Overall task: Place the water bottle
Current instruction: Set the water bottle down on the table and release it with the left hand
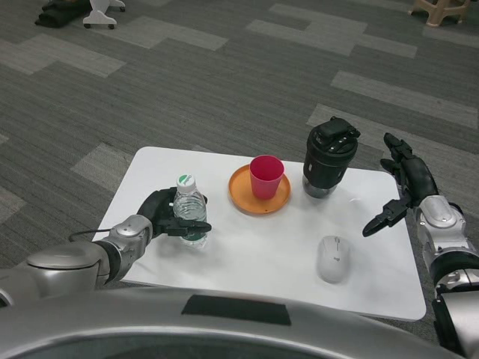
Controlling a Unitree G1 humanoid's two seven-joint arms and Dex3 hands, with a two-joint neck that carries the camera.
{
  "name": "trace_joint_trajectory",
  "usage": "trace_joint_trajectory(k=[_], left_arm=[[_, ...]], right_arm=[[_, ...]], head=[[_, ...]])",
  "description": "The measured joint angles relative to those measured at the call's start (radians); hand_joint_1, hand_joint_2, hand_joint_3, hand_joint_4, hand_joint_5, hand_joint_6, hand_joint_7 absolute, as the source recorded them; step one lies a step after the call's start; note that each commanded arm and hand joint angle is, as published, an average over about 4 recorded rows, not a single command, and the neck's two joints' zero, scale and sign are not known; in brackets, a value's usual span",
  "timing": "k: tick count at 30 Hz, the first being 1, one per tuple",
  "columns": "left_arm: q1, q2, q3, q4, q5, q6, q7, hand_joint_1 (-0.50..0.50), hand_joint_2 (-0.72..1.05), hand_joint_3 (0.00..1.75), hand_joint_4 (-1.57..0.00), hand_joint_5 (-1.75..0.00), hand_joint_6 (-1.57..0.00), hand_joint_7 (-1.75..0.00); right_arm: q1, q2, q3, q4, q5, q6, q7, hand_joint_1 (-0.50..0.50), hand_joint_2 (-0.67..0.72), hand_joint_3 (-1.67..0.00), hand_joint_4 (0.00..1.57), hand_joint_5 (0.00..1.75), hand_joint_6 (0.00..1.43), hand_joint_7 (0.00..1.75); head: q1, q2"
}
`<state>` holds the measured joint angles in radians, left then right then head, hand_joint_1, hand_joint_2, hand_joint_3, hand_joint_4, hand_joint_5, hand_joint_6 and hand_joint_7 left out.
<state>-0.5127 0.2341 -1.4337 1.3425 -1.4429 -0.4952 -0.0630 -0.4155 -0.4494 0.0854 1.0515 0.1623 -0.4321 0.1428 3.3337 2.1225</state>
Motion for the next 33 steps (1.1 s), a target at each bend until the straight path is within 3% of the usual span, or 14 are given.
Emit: trace_joint_trajectory(k=[4,7,12,18,23,25,28,29,31,33], left_arm=[[0.001,0.0,0.0,0.0,0.0,0.005,0.001,0.5,0.34,0.09,-1.47,-1.75,-1.24,-1.1],[0.002,0.0,0.0,0.0,0.0,0.014,0.003,0.5,0.29,0.09,-1.5,-1.75,-1.28,-0.98],[0.007,0.0,-0.001,0.0,-0.011,0.028,0.002,0.5,-0.15,0.09,-1.53,-1.59,-1.35,-0.73],[0.01,0.0,-0.004,0.002,-0.011,0.032,0.0,0.5,-0.26,0.09,-1.53,-1.39,-1.36,-0.59],[0.011,0.0,-0.003,0.006,-0.017,0.032,-0.001,0.5,-0.24,0.09,-1.51,-1.31,-1.34,-0.56],[0.011,0.0,-0.003,0.007,-0.025,0.032,-0.001,0.5,-0.26,0.09,-1.46,-1.1,-1.29,-0.49],[0.011,0.0,-0.003,0.009,-0.035,0.031,-0.002,0.5,-0.24,0.09,-1.11,-0.49,-1.23,-0.17],[0.011,0.0,-0.002,0.01,-0.039,0.03,-0.002,0.5,-0.24,0.09,-0.93,-0.28,-1.2,-0.07],[0.011,0.001,0.0,0.012,-0.044,0.028,-0.002,0.5,-0.21,0.09,-0.66,-0.1,-1.14,-0.02],[0.011,0.002,0.002,0.013,-0.048,0.027,-0.001,0.5,-0.19,0.09,-0.37,0.0,-0.98,0.0]], right_arm=[[0.0,0.0,0.0,0.0,0.0,0.0,0.0,-0.21,0.53,-0.16,0.03,0.58,0.0,0.0],[0.0,0.0,0.0,0.0,0.0,0.0,0.0,-0.21,0.53,-0.16,0.03,0.58,0.0,0.0],[0.0,0.0,0.0,0.0,0.0,0.0,0.0,-0.21,0.53,-0.16,0.03,0.58,0.0,0.0],[0.001,0.0,0.0,0.0,0.0,0.0,0.0,-0.21,0.53,-0.16,0.03,0.58,0.0,0.0],[0.001,0.0,0.0,0.0,0.0,0.0,0.0,-0.21,0.53,-0.16,0.03,0.58,0.0,0.0],[0.001,0.0,0.0,0.0,0.0,0.0,0.0,-0.21,0.53,-0.16,0.03,0.58,0.0,0.0],[0.001,0.0,0.0,0.0,0.0,0.0,0.0,-0.21,0.53,-0.16,0.03,0.58,0.0,0.0],[0.001,0.0,0.0,0.0,0.0,0.0,0.0,-0.21,0.53,-0.16,0.03,0.58,0.0,0.0],[0.001,0.0,0.0,0.0,0.0,0.0,0.0,-0.21,0.53,-0.16,0.03,0.58,0.0,0.0],[0.001,0.0,0.0,0.0,0.0,0.0,0.0,-0.21,0.53,-0.16,0.03,0.58,0.0,0.0]], head=[[0.0,0.0],[0.0,-0.001],[0.0,-0.001],[0.0,-0.001],[-0.002,-0.002],[-0.002,-0.002],[-0.002,-0.002],[-0.003,-0.002],[-0.003,-0.001],[-0.003,-0.001]])
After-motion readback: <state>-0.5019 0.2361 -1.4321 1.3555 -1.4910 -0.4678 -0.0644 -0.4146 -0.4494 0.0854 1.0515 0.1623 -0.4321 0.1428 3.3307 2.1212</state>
